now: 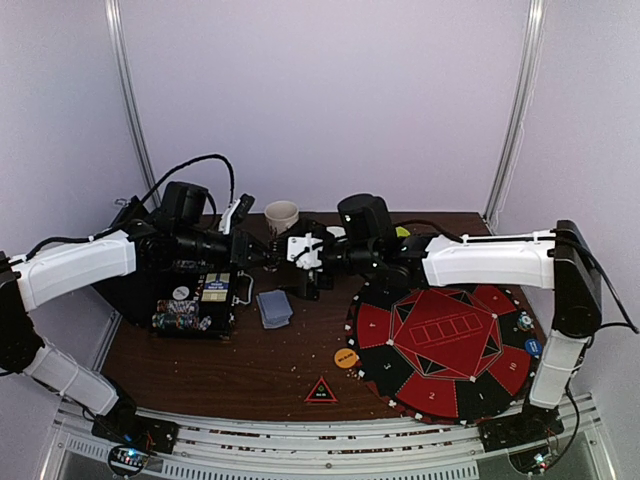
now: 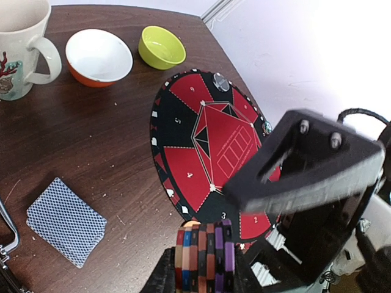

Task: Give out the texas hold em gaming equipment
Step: Pass from the left arm to the right

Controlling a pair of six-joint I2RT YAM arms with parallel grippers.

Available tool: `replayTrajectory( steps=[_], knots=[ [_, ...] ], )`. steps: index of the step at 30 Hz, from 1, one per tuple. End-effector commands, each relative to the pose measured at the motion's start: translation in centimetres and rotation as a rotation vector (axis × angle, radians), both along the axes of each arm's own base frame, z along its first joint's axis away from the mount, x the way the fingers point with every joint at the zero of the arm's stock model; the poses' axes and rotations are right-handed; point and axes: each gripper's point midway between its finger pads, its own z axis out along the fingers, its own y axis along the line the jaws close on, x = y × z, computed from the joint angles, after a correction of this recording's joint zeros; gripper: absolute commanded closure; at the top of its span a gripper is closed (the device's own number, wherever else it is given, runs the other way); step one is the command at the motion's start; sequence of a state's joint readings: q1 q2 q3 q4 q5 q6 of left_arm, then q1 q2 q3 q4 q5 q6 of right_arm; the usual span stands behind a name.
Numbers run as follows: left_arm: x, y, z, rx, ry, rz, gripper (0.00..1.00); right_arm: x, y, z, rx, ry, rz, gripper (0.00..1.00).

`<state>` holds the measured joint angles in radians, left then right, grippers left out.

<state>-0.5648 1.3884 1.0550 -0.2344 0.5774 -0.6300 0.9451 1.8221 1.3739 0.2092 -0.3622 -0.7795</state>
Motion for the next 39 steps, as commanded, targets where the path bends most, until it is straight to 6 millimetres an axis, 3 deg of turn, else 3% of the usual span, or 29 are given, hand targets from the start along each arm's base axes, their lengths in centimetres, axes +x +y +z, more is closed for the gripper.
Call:
replayTrajectory(
  steps=[1, 6, 8, 10, 15, 19, 28, 39],
  knots=[
    [0.1, -0.7, 1.9, -0.065, -0.052, -0.028, 1.00, 0.6, 1.3, 1.4, 0.010, -0.078, 0.004, 0.05],
    [0.0, -0.8, 1.7, -0.071, -0.041, -0.035, 1.00, 1.1, 2.3, 0.9, -0.004, -0.053, 0.012, 0.31],
    [-0.1, -0.8, 1.8, -0.071, -0.042, -0.035, 1.00, 1.1, 2.3, 0.7, -0.010, -0.056, 0.014, 0.36],
    [-0.2, -0.7, 1.7, -0.070, -0.043, -0.031, 1.00, 1.2, 2.4, 0.8, -0.008, -0.069, 0.014, 0.37],
    [-0.3, -0.6, 1.7, -0.070, -0.043, -0.027, 1.00, 1.5, 2.3, 0.3, -0.040, -0.107, 0.011, 0.26],
    [-0.3, -0.6, 1.7, -0.071, -0.044, -0.028, 1.00, 1.8, 2.4, -0.1, -0.069, -0.123, 0.014, 0.32],
    [-0.2, -0.7, 1.9, -0.077, -0.046, -0.031, 1.00, 1.8, 2.5, -1.0, -0.101, -0.135, 0.031, 0.30],
    [-0.2, -0.8, 1.6, -0.077, -0.039, -0.034, 1.00, 1.9, 2.8, -0.4, -0.079, -0.142, 0.023, 0.60]
  ],
)
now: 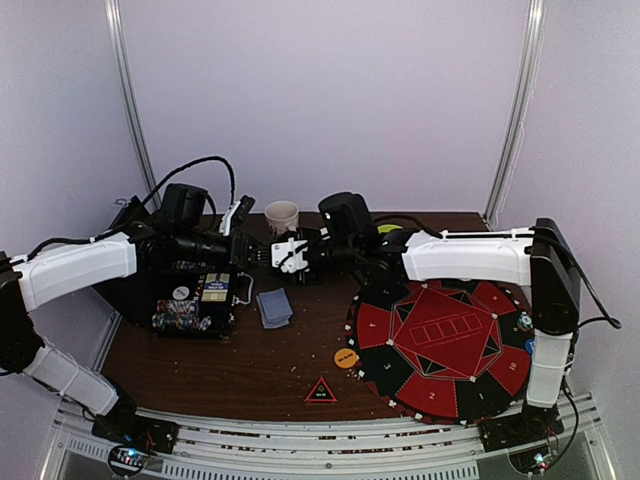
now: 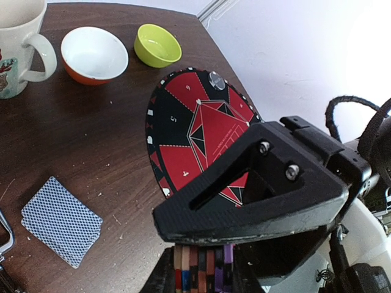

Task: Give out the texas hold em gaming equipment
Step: Pass from the left arm to the right

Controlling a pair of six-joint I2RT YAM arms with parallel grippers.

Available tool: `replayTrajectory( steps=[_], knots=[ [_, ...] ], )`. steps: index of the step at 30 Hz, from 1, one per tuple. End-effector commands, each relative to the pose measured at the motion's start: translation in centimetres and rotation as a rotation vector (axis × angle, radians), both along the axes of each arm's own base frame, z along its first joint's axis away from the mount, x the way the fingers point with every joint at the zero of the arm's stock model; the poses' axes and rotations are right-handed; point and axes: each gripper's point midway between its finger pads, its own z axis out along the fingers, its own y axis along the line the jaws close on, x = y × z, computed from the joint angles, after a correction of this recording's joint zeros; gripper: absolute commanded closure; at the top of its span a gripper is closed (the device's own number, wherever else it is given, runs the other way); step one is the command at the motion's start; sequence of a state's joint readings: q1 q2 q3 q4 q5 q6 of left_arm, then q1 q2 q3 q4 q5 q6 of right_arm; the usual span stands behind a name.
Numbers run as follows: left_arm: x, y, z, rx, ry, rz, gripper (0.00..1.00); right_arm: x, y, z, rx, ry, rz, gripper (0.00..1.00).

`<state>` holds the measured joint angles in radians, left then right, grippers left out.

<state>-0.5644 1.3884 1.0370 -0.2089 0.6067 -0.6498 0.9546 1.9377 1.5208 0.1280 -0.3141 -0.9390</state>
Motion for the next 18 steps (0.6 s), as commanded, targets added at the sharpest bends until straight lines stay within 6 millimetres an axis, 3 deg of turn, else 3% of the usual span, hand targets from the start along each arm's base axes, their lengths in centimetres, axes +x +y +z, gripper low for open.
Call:
replayTrajectory(
  steps=[1, 5, 15, 18],
  knots=[
    [0.2, -0.5, 1.7, -0.053, -0.058, -0.017, 1.00, 0.1, 0.7, 1.0, 0.021, -0.016, 0.007, 0.63],
    [0.2, -0.6, 1.1, -0.046, -0.045, -0.017, 1.00, 0.1, 0.8, 1.5, 0.032, -0.010, 0.007, 0.68],
    [0.4, -0.8, 0.1, -0.050, -0.033, -0.021, 0.85, -0.2, 1.0, 2.2, 0.056, 0.023, 0.015, 0.73],
    [0.3, -0.9, -0.1, -0.052, -0.031, -0.026, 0.95, -0.2, 1.2, 2.6, 0.079, 0.034, 0.014, 0.70]
  ],
)
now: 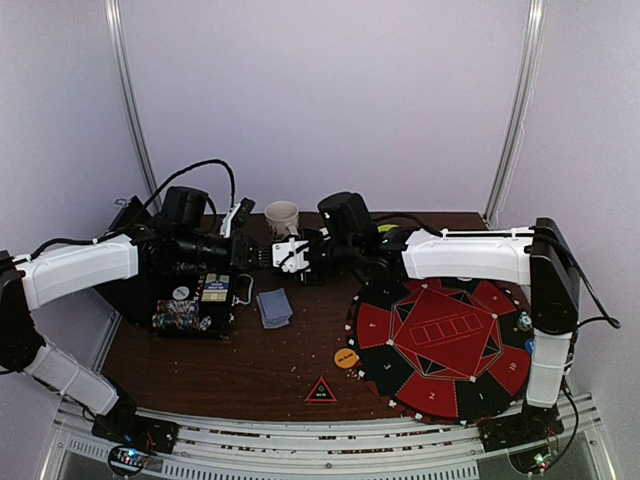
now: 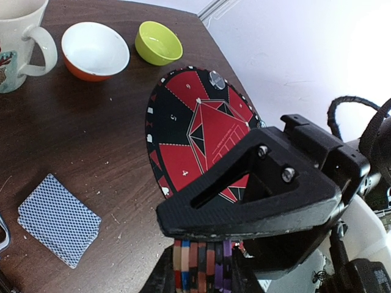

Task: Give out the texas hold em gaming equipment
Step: Pass from the left arm to the right

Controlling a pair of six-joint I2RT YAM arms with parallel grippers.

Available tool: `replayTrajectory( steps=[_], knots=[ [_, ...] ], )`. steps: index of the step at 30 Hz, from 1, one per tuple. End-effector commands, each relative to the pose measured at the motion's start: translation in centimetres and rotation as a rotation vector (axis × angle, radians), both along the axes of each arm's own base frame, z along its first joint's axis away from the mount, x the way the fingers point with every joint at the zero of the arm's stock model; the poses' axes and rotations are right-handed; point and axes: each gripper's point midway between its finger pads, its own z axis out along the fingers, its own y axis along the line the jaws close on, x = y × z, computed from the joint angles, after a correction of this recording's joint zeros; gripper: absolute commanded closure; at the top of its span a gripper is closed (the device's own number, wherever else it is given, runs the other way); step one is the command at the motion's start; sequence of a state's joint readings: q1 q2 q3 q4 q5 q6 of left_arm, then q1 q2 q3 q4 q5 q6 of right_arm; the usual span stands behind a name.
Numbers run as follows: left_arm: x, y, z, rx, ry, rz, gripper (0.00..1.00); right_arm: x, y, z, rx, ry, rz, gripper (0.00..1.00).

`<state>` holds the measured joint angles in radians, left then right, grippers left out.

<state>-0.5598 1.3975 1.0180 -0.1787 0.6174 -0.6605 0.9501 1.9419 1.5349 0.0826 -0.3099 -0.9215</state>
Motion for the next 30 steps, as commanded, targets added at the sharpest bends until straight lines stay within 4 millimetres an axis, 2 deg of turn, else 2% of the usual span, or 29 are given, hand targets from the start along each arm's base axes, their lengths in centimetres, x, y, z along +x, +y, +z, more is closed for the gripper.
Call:
replayTrajectory(
  steps=[1, 4, 8, 10, 15, 20, 26, 30],
  knots=[
    [0.2, -0.9, 0.6, -0.049, -0.047, -0.028, 1.00, -0.3, 1.5, 3.4, 0.117, 0.005, 0.019, 0.66],
    [0.3, -0.7, 0.8, -0.049, -0.059, -0.016, 1.00, 0.0, 1.6, 3.8, 0.148, 0.017, -0.005, 0.48],
    [0.3, -0.6, 1.2, -0.054, -0.073, -0.007, 1.00, 0.3, 1.5, 3.5, 0.139, 0.001, -0.014, 0.40],
    [0.2, -0.6, 1.3, -0.058, -0.073, -0.013, 1.00, 0.3, 1.5, 3.3, 0.133, -0.001, -0.014, 0.40],
    [0.1, -0.7, 1.5, -0.063, -0.075, -0.021, 1.00, 0.4, 1.4, 2.9, 0.110, -0.002, -0.016, 0.55],
    [0.0, -0.8, 1.5, -0.066, -0.075, -0.029, 1.00, 1.0, 1.0, 2.3, 0.085, -0.009, -0.058, 0.44],
    [-0.1, -0.8, 1.5, -0.067, -0.075, -0.031, 1.00, 1.3, 0.9, 2.0, 0.062, -0.018, -0.063, 0.45],
    [-0.1, -0.7, 1.6, -0.066, -0.077, -0.028, 1.00, 1.2, 0.8, 1.6, 0.042, -0.023, -0.061, 0.41]
  ],
)
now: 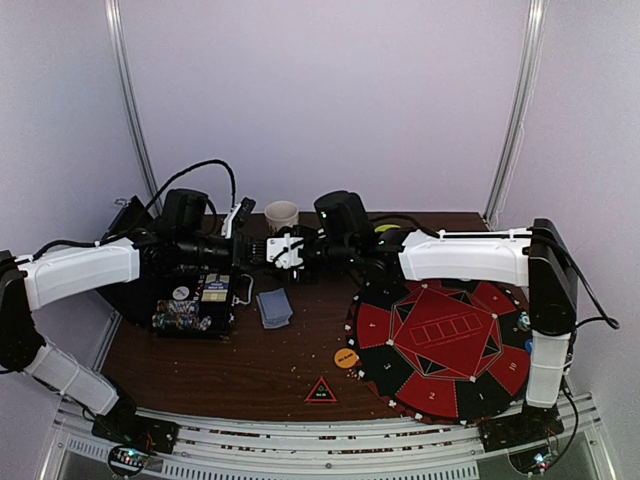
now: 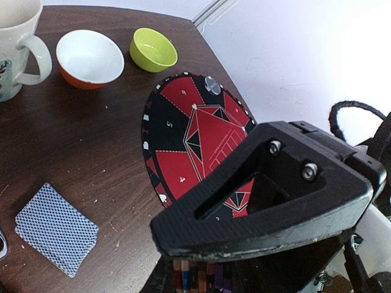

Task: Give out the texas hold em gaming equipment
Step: Pass from the left arm to the right

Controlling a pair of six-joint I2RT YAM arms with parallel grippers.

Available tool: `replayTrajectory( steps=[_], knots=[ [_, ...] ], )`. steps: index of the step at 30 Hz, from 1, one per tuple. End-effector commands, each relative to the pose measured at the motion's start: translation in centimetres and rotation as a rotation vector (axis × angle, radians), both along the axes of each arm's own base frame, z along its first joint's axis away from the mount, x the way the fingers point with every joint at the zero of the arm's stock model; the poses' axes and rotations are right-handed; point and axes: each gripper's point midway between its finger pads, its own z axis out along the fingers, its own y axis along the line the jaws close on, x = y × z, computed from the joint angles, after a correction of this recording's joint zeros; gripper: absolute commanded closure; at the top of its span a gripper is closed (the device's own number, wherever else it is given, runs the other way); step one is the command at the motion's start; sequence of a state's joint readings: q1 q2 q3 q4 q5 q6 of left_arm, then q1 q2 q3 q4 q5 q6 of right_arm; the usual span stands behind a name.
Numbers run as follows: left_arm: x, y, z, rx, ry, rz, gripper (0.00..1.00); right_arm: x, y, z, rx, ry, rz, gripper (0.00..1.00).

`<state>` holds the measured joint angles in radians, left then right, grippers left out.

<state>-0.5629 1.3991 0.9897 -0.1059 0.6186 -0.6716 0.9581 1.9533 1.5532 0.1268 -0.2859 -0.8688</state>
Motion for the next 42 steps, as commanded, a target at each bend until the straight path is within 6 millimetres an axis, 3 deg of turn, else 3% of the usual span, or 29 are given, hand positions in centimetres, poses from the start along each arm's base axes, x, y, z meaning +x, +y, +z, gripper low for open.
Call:
replayTrajectory(
  steps=[1, 4, 18, 23, 33, 42],
  knots=[
    [-0.3, -0.4, 1.6, -0.039, -0.051, -0.028, 1.00, 0.7, 0.0, 0.3, -0.017, -0.032, -0.026, 0.40],
    [-0.4, -0.4, 1.5, -0.037, -0.050, -0.030, 1.00, 0.6, -0.2, 0.0, -0.033, -0.036, -0.010, 0.43],
    [-0.4, -0.5, 0.7, -0.035, -0.039, -0.039, 1.00, 0.6, -0.2, 0.3, -0.029, -0.012, -0.016, 0.87],
    [-0.1, -0.7, 0.2, -0.035, -0.044, -0.044, 0.78, 0.3, -0.4, 0.6, -0.034, 0.032, -0.020, 0.99],
    [0.5, -1.4, 1.3, -0.074, -0.070, -0.058, 0.59, -0.5, -1.5, -0.7, -0.115, 0.139, -0.040, 1.00],
    [0.1, -0.8, -0.1, -0.013, -0.049, -0.054, 0.54, 0.4, -3.1, -1.2, -0.129, 0.233, -0.114, 1.00]
  ],
)
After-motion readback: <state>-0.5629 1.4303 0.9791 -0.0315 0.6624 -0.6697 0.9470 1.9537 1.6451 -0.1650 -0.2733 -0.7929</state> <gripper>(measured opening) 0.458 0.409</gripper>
